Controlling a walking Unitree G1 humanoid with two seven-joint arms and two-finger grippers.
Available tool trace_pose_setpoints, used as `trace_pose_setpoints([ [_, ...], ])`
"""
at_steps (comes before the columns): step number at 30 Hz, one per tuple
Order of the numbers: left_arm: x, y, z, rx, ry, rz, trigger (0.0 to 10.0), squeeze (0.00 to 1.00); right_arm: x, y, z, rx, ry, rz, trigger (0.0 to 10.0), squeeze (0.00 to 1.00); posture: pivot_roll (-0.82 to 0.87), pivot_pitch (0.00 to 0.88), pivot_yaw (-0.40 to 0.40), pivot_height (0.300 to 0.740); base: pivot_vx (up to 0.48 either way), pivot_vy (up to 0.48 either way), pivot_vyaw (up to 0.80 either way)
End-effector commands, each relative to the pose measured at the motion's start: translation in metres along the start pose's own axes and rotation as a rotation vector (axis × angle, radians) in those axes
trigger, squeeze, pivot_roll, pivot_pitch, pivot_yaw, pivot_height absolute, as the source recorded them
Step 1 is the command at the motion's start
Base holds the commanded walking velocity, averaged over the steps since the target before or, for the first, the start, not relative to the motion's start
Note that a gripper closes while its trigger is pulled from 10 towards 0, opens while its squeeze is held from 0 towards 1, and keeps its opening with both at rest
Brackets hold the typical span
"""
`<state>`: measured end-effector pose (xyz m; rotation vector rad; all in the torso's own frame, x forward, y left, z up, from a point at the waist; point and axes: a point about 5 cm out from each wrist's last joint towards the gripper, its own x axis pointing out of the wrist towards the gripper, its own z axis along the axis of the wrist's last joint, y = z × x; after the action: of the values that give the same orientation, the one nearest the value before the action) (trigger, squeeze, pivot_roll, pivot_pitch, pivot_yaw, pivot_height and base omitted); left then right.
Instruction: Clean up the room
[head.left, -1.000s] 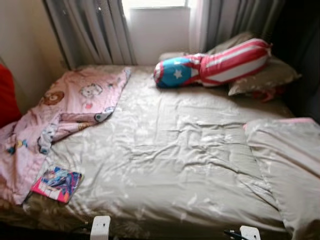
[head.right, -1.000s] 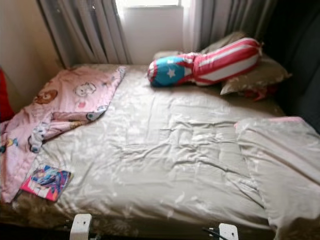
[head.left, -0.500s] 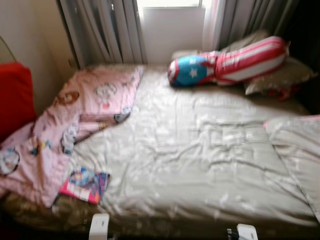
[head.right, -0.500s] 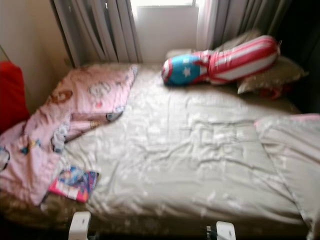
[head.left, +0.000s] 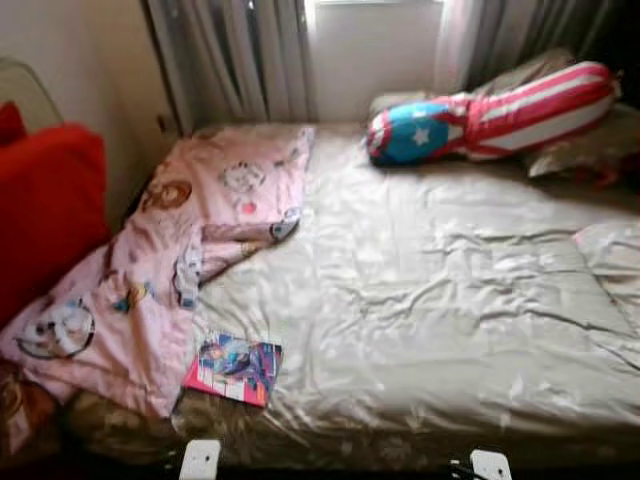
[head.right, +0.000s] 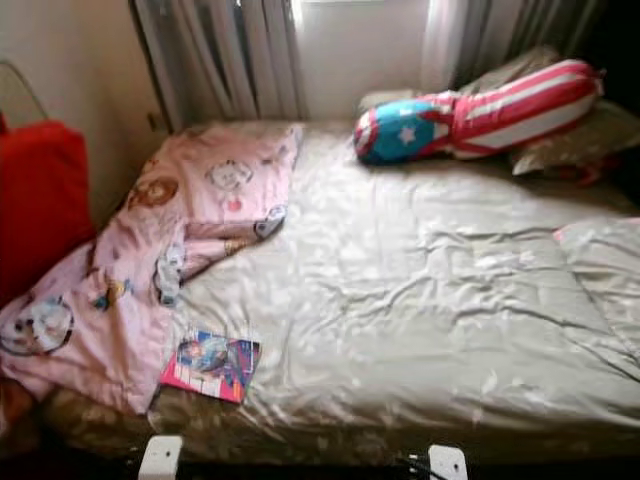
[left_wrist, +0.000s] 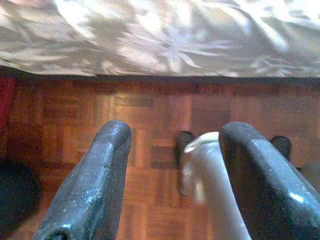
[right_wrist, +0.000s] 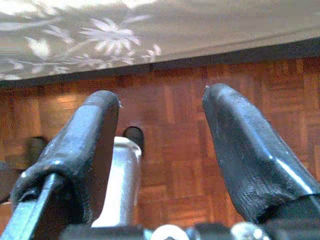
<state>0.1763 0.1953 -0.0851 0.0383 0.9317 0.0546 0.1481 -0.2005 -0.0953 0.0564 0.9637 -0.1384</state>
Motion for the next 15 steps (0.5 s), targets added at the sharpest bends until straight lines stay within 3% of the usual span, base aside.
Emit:
trace_pose_setpoints([
  [1,-0.0013,0.0091,-0.0036,-0.001,0.018,0.021,10.0,0.00,0.0012,0.0078,0.0025,0.005,-0.006,0.017,10.0,0.00,-0.05,0.000,-0.002,0.740,0.000,0.472,0.00],
  [15,0.0004,0.0109,0.0041,-0.001,0.005,0.025,10.0,0.00,0.0015,0.0085,0.0034,0.005,-0.006,0.019,10.0,0.00,-0.04,0.000,-0.001,0.740,0.000,0.472,0.00],
])
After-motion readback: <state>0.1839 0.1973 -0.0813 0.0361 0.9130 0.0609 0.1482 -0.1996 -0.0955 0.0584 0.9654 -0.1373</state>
